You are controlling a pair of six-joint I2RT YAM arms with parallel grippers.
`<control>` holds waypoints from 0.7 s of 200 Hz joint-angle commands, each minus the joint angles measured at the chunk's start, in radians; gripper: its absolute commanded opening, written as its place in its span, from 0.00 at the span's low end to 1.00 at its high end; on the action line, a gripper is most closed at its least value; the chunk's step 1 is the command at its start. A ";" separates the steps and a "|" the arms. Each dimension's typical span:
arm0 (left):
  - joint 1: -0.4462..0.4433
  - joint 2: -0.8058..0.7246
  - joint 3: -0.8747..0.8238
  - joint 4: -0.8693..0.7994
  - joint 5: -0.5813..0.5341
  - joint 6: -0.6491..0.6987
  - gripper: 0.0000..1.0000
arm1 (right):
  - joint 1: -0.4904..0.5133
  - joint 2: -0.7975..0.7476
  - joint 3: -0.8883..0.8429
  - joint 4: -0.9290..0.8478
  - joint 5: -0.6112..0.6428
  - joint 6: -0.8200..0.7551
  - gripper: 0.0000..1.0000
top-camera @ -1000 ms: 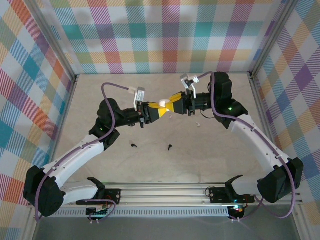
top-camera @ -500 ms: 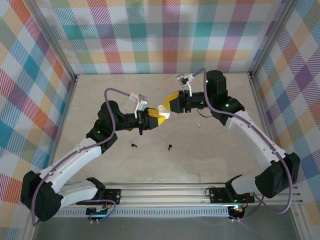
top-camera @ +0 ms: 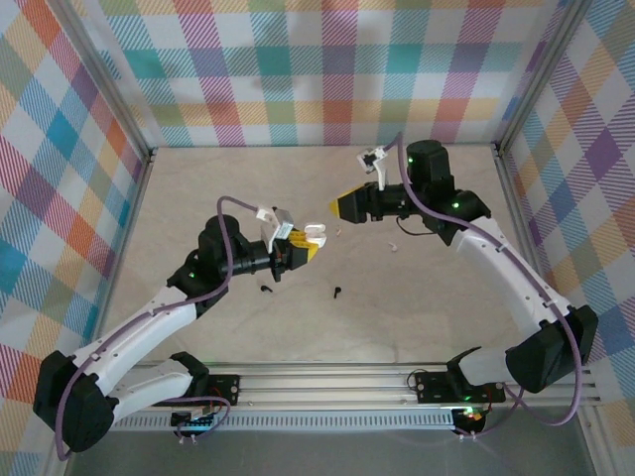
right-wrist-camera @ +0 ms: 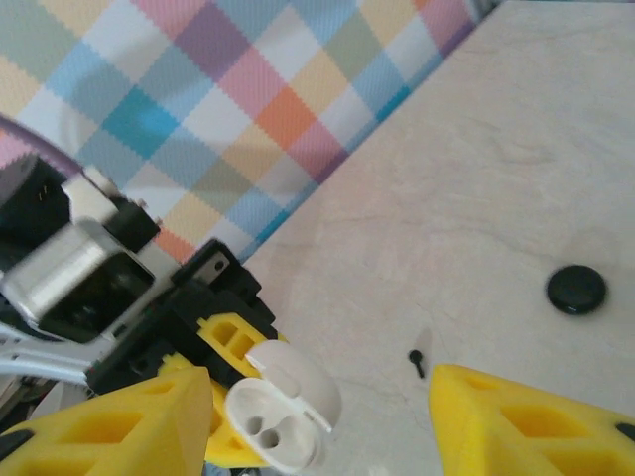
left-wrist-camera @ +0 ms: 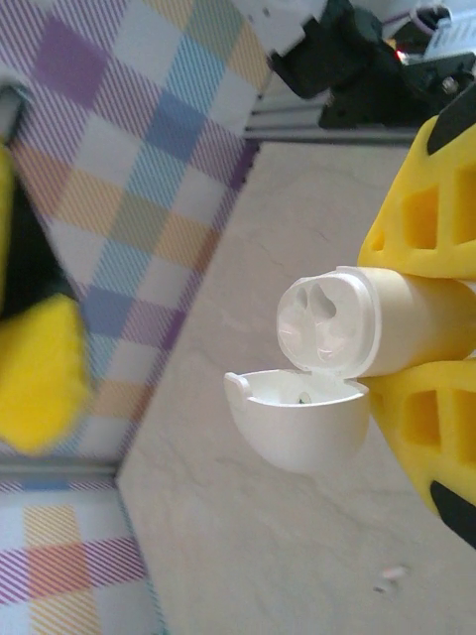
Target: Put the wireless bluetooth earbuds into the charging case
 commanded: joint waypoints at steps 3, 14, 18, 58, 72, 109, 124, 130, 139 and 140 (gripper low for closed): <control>-0.002 -0.022 -0.054 0.046 -0.076 0.018 0.00 | -0.052 0.004 0.047 -0.193 0.191 0.057 0.59; -0.002 -0.021 -0.072 0.058 -0.073 0.015 0.00 | -0.083 0.032 0.043 -0.262 0.270 0.099 0.57; -0.002 -0.019 -0.077 0.063 -0.073 0.013 0.00 | -0.097 0.046 0.039 -0.287 0.299 0.118 0.56; -0.002 -0.014 -0.110 0.074 -0.057 0.010 0.00 | -0.163 0.169 -0.055 -0.391 0.445 0.182 0.44; -0.002 -0.019 -0.117 0.077 -0.056 0.012 0.00 | -0.163 0.214 -0.074 -0.391 0.490 0.180 0.43; -0.002 -0.025 -0.120 0.059 -0.054 0.025 0.00 | -0.163 0.332 -0.062 -0.385 0.569 0.188 0.32; -0.002 -0.025 -0.125 0.057 -0.053 0.026 0.00 | -0.163 0.363 -0.057 -0.344 0.610 0.197 0.31; -0.002 -0.023 -0.128 0.058 -0.052 0.026 0.00 | -0.163 0.380 -0.050 -0.330 0.627 0.197 0.30; -0.002 -0.023 -0.134 0.060 -0.053 0.027 0.00 | -0.163 0.413 -0.031 -0.317 0.647 0.194 0.29; -0.002 -0.023 -0.134 0.061 -0.053 0.027 0.00 | -0.164 0.418 -0.027 -0.317 0.649 0.192 0.28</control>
